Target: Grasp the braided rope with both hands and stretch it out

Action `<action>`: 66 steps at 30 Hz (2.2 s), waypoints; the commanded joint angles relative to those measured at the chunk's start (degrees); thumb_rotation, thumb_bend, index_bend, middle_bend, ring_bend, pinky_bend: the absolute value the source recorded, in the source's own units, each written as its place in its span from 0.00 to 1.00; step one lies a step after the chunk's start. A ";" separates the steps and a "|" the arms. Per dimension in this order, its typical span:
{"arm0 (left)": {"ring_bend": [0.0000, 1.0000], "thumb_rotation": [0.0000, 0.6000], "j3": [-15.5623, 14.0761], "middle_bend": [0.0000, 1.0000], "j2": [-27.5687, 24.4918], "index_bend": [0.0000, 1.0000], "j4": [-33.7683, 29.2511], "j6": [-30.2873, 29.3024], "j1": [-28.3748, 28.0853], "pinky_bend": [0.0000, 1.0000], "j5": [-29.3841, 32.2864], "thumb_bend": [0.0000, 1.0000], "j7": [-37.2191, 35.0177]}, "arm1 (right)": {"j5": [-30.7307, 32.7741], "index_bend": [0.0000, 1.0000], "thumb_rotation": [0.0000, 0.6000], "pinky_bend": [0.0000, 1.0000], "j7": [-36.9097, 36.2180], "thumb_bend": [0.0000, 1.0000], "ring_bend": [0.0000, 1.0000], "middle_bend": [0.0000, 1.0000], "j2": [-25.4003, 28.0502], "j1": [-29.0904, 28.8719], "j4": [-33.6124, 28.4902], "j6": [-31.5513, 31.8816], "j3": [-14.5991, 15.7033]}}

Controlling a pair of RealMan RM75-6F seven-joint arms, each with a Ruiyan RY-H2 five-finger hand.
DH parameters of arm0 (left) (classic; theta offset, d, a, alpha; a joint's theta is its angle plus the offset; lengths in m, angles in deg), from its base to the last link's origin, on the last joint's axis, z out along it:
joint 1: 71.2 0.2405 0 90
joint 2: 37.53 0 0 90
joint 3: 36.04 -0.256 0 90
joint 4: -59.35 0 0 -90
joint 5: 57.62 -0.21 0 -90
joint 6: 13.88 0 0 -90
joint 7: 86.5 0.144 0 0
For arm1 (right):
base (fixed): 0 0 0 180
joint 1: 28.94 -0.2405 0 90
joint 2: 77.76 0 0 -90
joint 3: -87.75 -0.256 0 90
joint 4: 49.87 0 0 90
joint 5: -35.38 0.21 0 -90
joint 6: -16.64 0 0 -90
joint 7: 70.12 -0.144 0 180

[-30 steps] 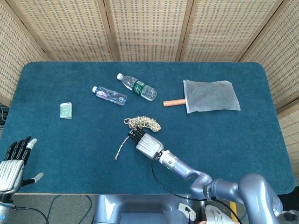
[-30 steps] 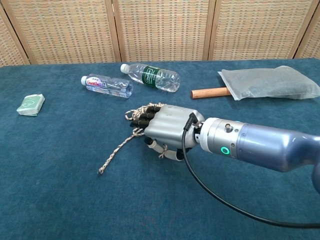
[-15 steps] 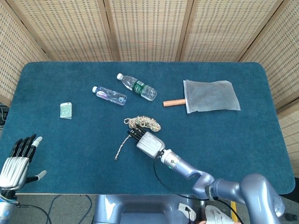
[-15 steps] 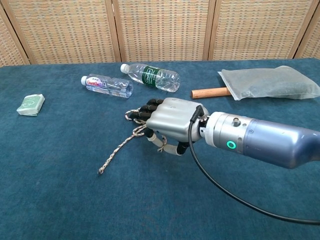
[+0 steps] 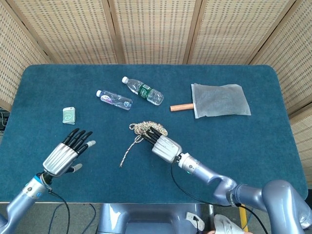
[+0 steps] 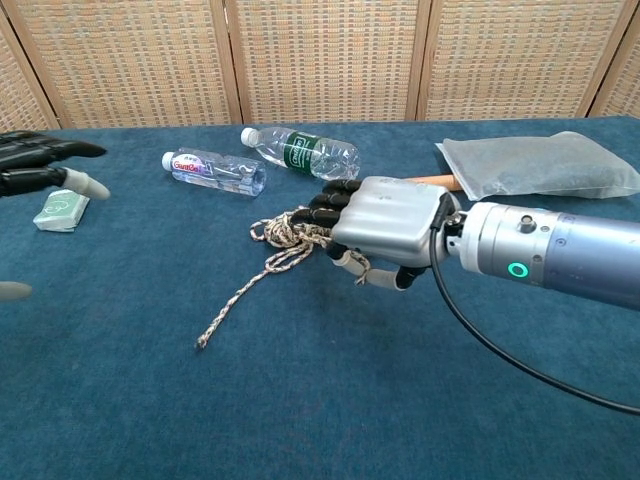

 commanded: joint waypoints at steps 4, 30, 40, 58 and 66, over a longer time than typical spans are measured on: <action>0.00 1.00 -0.79 0.00 6.08 0.26 7.37 4.05 -7.44 0.00 -4.86 0.24 0.37 | 0.57 0.62 1.00 0.00 0.87 0.50 0.00 0.00 1.77 0.74 0.44 -0.52 0.56; 0.00 1.00 -5.68 0.00 15.38 0.37 15.95 12.07 -18.76 0.00 -6.69 0.32 7.56 | 1.89 0.62 1.00 0.00 -0.23 0.50 0.00 0.00 2.31 1.07 1.95 -1.79 0.17; 0.00 1.00 -7.10 0.00 18.56 0.40 20.57 9.77 -18.93 0.00 -4.99 0.32 4.69 | 1.58 0.62 1.00 0.00 -1.38 0.50 0.00 0.00 1.95 1.14 3.02 -1.40 0.24; 0.00 1.00 -8.12 0.00 22.92 0.48 24.72 9.21 -19.81 0.00 -1.84 0.32 1.90 | 1.32 0.62 1.00 0.00 -2.05 0.52 0.00 0.00 1.41 1.24 3.85 -1.02 0.27; 0.00 1.00 -8.67 0.00 23.46 0.50 24.61 9.52 -20.43 0.00 -1.31 0.32 2.57 | 1.39 0.62 1.00 0.00 -2.18 0.52 0.00 0.00 1.58 1.26 3.77 -1.02 0.18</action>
